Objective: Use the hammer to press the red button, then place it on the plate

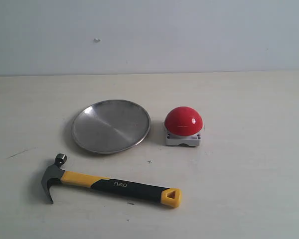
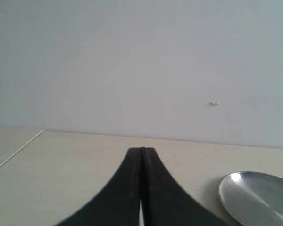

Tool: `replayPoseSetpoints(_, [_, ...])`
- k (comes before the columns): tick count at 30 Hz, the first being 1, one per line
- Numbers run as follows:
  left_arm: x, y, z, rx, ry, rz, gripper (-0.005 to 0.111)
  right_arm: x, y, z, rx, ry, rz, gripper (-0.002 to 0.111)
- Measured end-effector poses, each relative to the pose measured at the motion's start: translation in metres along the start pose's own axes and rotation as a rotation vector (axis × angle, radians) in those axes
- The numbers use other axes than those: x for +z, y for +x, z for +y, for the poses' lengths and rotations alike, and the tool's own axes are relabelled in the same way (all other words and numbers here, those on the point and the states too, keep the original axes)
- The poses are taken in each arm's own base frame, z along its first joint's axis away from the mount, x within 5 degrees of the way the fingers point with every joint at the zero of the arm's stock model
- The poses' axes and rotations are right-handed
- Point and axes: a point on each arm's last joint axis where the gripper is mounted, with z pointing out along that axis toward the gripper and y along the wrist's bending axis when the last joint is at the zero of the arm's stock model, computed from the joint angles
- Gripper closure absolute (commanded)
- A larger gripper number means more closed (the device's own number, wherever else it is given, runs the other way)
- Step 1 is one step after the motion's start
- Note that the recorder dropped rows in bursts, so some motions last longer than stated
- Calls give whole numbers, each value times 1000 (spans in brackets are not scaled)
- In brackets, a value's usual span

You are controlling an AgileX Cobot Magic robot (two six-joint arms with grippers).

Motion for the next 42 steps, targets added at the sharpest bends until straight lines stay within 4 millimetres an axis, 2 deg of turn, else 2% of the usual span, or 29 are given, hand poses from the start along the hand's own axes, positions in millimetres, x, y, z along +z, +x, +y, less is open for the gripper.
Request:
replayPoseSetpoints(5, [0, 0, 0, 0, 0, 0, 107, 0, -6, 2, 0, -18, -65, 108])
replayPoseSetpoints(17, [0, 0, 0, 0, 0, 0, 107, -2, -16, 4, 155, -56, -179, 108])
replayPoseSetpoints(21, [0, 0, 0, 0, 0, 0, 107, -4, -27, 3, 231, -67, -297, 108])
replayPoseSetpoints(26, [0, 0, 0, 0, 0, 0, 107, -4, -45, 2, 271, -14, -319, 108])
replayPoseSetpoints(32, [0, 0, 0, 0, 0, 0, 107, 18, -87, 18, 120, -5, -155, 108])
replayPoseSetpoints(39, [0, 0, 0, 0, 0, 0, 107, 64, -122, 37, -98, -28, 197, 108])
replayPoseSetpoints(42, [0, 0, 0, 0, 0, 0, 107, 81, -138, 43, -176, -50, 287, 108])
